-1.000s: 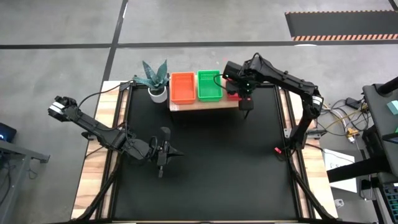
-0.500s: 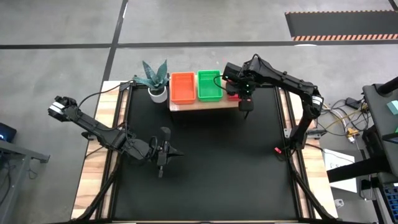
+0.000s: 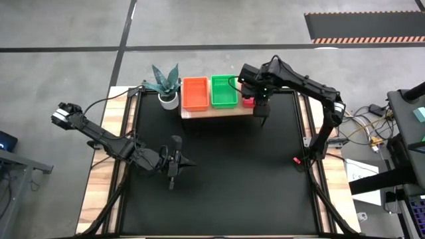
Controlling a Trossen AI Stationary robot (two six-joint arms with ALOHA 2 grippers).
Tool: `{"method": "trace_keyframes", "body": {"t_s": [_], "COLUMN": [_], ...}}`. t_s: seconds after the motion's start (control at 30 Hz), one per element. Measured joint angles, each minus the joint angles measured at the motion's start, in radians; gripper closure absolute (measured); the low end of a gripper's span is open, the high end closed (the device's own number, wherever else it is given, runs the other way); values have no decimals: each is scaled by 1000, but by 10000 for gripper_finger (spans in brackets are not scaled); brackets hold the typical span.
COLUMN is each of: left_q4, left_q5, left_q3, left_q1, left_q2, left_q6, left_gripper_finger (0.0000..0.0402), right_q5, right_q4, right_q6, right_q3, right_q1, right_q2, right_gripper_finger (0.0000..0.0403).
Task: Stack baskets on shelf by color
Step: Stack the red bin on top of the red bins on the shelf
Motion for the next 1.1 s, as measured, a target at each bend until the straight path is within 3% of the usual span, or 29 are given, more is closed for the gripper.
{"method": "trace_keyframes", "body": {"t_s": [0.6, 1.1], "left_q4": [-22, -31], "left_q5": [0, 0], "left_q3": [0, 0], "left_q1": [0, 0], "left_q2": [0, 0], "left_q6": [-1, -5], "left_gripper_finger": [402, 402], "right_q5": [0, 16], "right_q4": [2, 37], "right_q6": [7, 136], "right_q3": [127, 28], "right_q1": [50, 61], "right_q2": [-1, -1], "right_gripper_finger": [313, 393]}}
